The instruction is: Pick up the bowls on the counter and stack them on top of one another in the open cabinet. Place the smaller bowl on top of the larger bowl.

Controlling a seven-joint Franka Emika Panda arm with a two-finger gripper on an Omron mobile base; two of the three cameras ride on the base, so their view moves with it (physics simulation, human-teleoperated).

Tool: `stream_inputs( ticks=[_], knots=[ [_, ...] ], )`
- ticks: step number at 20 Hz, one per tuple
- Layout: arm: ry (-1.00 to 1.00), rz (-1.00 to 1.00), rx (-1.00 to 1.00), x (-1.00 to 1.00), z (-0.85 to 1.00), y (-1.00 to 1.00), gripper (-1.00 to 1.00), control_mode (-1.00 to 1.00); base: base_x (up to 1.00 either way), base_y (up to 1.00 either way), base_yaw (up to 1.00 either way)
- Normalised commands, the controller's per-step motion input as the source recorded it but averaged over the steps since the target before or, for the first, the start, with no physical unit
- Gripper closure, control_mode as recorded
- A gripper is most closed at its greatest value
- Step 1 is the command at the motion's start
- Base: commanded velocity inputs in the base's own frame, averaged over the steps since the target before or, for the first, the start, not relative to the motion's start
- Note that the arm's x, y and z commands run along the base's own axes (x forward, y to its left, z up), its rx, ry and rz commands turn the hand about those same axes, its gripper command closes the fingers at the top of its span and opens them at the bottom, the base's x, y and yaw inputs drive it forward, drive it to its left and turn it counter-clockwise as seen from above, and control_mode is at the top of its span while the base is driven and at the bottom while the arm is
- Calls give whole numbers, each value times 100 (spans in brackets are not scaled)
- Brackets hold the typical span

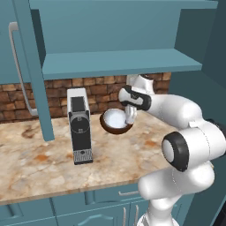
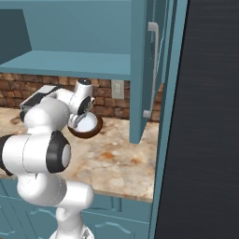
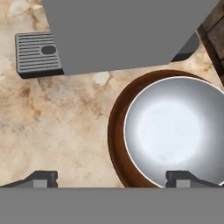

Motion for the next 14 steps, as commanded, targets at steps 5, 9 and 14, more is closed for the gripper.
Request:
stream_inputs(
  ticks=[5, 9, 14],
  knots=[
    [0, -4, 2, -11, 0, -7, -100, -100, 0, 0, 0],
    [-10, -18, 12, -48, 0, -35, -100, -100, 0, 0, 0],
    [-2, -36, 6, -9, 0, -17, -100, -100, 0, 0, 0]
  ],
)
